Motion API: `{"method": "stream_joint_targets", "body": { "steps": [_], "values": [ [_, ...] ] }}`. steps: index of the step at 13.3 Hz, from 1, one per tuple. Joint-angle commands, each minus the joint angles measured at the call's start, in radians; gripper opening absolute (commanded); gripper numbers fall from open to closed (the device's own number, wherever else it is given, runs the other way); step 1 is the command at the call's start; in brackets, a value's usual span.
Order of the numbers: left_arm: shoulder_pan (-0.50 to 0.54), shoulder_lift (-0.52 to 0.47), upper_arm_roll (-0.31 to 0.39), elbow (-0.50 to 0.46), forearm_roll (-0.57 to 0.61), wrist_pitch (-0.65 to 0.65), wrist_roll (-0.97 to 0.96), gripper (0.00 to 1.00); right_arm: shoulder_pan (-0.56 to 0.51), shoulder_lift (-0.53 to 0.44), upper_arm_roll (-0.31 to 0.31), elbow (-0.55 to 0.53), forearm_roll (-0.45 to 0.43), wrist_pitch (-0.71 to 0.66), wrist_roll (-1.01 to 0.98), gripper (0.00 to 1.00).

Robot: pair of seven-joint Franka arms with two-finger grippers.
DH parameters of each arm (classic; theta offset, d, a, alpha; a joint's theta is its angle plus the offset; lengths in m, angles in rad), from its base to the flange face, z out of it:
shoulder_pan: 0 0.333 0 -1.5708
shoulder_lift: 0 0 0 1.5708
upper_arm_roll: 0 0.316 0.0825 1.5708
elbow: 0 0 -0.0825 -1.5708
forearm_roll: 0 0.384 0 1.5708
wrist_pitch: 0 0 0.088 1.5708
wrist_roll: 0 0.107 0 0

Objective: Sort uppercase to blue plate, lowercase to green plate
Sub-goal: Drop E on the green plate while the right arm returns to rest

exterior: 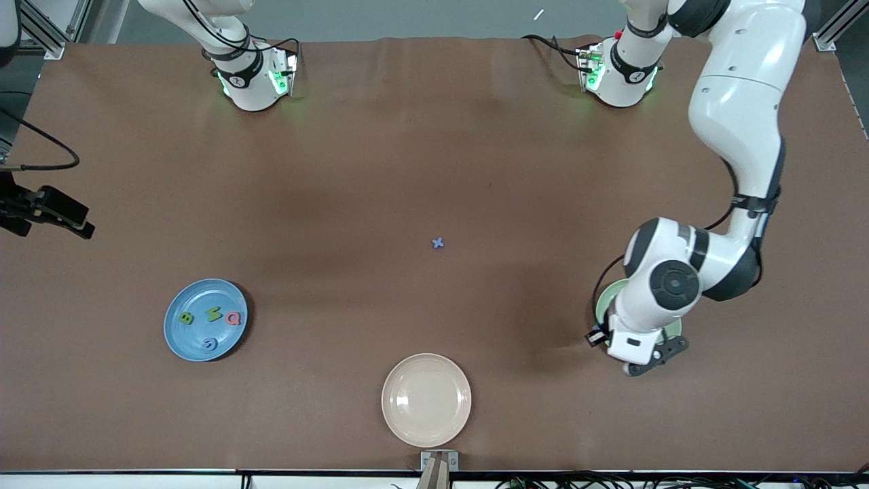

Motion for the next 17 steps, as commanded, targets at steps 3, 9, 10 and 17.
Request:
{"method": "stream_joint_targets", "body": {
  "steps": [3, 9, 10, 17],
  "values": [
    [0.121, -0.059, -0.012, -0.142, 0.018, 0.001, 0.161, 0.03, -0.014, -0.194, 0.000, -0.269, 0.032, 0.117, 0.015, 1.00],
    [0.168, -0.032, -0.008, -0.153, 0.016, 0.004, 0.179, 0.43, -0.011, -0.194, 0.000, -0.266, 0.023, 0.073, 0.011, 1.00],
    [0.168, -0.032, -0.008, -0.153, 0.016, 0.004, 0.172, 0.76, -0.009, -0.193, 0.001, -0.264, 0.022, 0.050, 0.012, 1.00],
    [0.154, -0.065, -0.119, -0.148, 0.002, -0.067, 0.069, 0.98, -0.011, -0.184, 0.003, -0.214, 0.011, 0.047, 0.008, 1.00]
  ]
}}
